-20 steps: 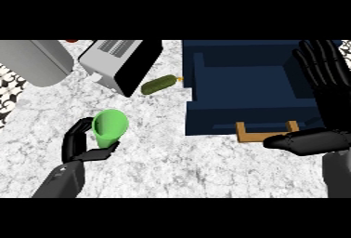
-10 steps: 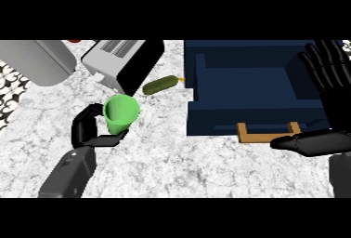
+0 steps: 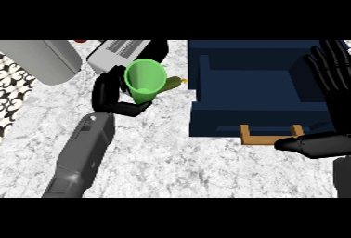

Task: Pick up the cup, place it into the drawer and close the drawer

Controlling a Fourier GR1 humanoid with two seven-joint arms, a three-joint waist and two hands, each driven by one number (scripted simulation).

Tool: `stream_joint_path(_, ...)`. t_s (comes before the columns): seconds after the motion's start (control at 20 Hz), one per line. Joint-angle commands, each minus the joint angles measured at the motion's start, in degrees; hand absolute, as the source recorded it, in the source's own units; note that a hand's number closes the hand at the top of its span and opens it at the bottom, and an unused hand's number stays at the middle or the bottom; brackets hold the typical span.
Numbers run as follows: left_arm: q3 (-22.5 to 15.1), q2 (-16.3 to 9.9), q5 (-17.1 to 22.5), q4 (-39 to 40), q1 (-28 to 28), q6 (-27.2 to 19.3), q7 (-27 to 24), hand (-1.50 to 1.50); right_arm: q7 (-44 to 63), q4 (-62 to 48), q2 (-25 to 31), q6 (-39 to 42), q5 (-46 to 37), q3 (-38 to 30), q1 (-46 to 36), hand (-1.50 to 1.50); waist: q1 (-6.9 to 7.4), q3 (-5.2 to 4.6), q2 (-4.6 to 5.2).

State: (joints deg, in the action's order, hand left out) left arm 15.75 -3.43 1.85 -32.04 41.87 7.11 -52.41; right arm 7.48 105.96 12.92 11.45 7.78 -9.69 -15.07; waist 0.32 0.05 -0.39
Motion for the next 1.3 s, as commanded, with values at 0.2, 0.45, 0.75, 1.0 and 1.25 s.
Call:
stream_joint_path(0.2, -8.7, 3.4, 3.5, -14.0, 7.7, -5.6, 18.0, 1.5, -0.6, -3.2, 1.1, -0.1, 0.2, -1.9, -2.4, -1.5, 0.27, 0.01, -0.16)
stream_joint_path(0.45, -12.6, 3.4, 6.3, -14.9, 16.5, -13.6, 27.9, 1.5, 0.7, 1.6, 0.6, -0.3, -1.5, 0.4, -0.3, -1.5, -1.03, -0.04, 0.13)
stream_joint_path(0.75, -14.8, 3.4, 7.2, -5.7, 30.1, -21.5, 37.4, 1.5, -1.4, 0.2, -1.4, -1.1, -3.2, 2.4, -0.1, -1.5, -2.06, -0.01, 0.62)
stream_joint_path(1.0, -22.5, 3.4, 11.6, 4.1, 32.8, -25.7, 36.9, 1.5, -1.5, -0.1, -1.6, -1.0, -2.5, 2.2, -1.2, -1.5, -3.91, 0.01, 1.02)
stream_joint_path(1.25, -26.8, 3.4, 13.4, 11.6, 34.1, -28.1, 36.4, 1.5, -0.7, -1.9, -1.0, -0.2, -0.8, 1.7, -4.8, -1.5, -6.07, 0.03, 1.73)
